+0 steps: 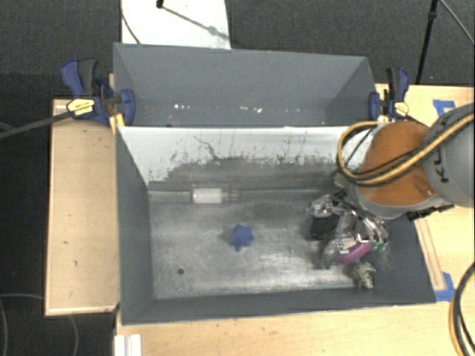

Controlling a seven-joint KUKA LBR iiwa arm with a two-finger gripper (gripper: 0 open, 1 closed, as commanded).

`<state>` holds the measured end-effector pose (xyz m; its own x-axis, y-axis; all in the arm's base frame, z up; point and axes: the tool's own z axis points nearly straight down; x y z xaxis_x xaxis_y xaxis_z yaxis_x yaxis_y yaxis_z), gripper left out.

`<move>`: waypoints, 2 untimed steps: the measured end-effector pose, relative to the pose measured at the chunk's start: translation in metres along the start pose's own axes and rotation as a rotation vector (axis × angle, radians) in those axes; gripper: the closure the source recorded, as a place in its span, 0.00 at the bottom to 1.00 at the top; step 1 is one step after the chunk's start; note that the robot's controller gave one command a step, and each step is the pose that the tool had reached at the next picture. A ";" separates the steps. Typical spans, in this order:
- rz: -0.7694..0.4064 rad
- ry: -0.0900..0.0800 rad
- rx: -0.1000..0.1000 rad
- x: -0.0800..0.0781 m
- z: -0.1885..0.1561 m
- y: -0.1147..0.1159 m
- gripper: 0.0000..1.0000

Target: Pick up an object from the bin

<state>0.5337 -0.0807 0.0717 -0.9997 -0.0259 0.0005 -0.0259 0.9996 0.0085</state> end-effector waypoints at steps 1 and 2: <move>0.000 -0.007 0.007 -0.001 -0.002 -0.004 1.00; 0.076 -0.013 0.008 -0.017 -0.093 0.026 1.00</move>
Offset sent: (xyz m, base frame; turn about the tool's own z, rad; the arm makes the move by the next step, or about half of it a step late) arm 0.0000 0.0000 0.0000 0.0000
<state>0.5505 -0.0553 0.1652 -0.9987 0.0505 -0.0121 0.0505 0.9987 0.0013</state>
